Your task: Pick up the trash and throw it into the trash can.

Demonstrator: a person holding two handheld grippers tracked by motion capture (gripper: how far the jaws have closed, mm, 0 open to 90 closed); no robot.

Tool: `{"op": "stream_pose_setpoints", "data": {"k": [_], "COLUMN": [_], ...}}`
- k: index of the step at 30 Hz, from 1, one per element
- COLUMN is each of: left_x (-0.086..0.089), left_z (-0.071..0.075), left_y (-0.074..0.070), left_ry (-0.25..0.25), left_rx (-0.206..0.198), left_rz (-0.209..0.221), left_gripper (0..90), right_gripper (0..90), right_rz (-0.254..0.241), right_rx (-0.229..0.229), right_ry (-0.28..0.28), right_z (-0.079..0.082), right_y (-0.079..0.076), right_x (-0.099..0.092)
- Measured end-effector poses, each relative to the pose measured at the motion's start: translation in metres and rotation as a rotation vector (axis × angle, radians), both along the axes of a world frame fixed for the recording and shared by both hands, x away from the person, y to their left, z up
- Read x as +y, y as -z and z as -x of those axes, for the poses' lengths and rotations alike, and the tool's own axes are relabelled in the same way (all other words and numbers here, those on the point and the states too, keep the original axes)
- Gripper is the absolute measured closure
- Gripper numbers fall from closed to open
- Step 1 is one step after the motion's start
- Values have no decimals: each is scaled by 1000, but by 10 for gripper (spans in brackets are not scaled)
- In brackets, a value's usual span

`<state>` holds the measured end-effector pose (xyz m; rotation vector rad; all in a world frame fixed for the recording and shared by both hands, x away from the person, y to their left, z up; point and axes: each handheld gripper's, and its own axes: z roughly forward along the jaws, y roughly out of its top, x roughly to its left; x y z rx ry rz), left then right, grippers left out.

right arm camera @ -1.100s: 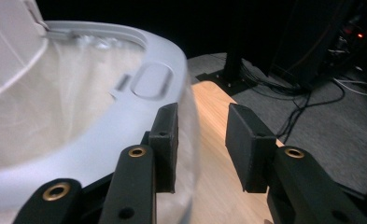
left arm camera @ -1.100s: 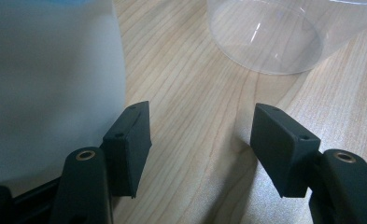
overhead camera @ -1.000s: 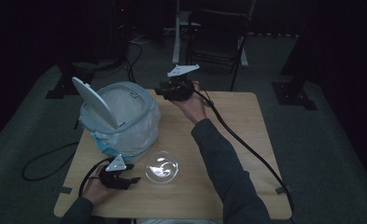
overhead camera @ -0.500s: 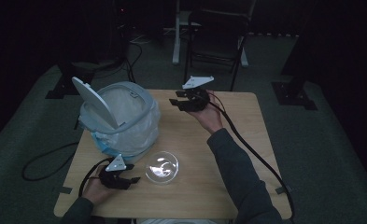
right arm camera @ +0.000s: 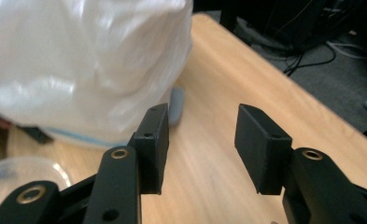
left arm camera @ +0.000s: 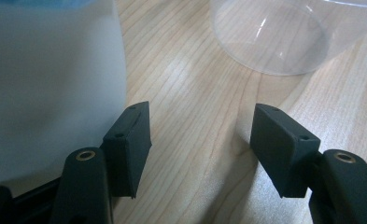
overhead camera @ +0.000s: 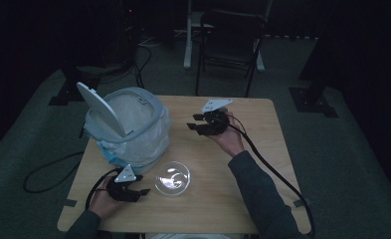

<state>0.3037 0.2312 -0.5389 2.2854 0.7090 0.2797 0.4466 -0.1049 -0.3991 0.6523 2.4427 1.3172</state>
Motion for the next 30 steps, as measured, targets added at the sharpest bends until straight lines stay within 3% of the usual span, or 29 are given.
{"op": "stream_pose_setpoints", "data": {"k": [6, 14, 17, 19, 20, 26, 30], "left_x": [-3, -12, -19, -22, -26, -33, -34], "left_z": [1, 7, 11, 11, 13, 15, 15], "left_y": [-3, -9, -11, -12, -13, -17, -20], "left_ry": [2, 27, 50, 55, 58, 78, 77], "left_rx": [18, 5, -9, -12, -19, -44, -56], "left_rz": [2, 80, 92, 100, 119, 137, 164], "left_gripper": [439, 475, 489, 490, 493, 495, 503], "right_gripper": [526, 526, 524, 524, 523, 527, 553], "right_rz": [-8, 9, 25, 25, 46, 78, 91], "right_rx": [34, 71, 96, 96, 104, 132, 147], "right_ry": [-17, -70, -119, -119, -153, -179, -163], "right_z": [12, 32, 45, 45, 53, 59, 57], "right_y": [19, 40, 50, 50, 57, 71, 78], "right_x": [-5, -2, 5, 5, 11, 17, 16]}}
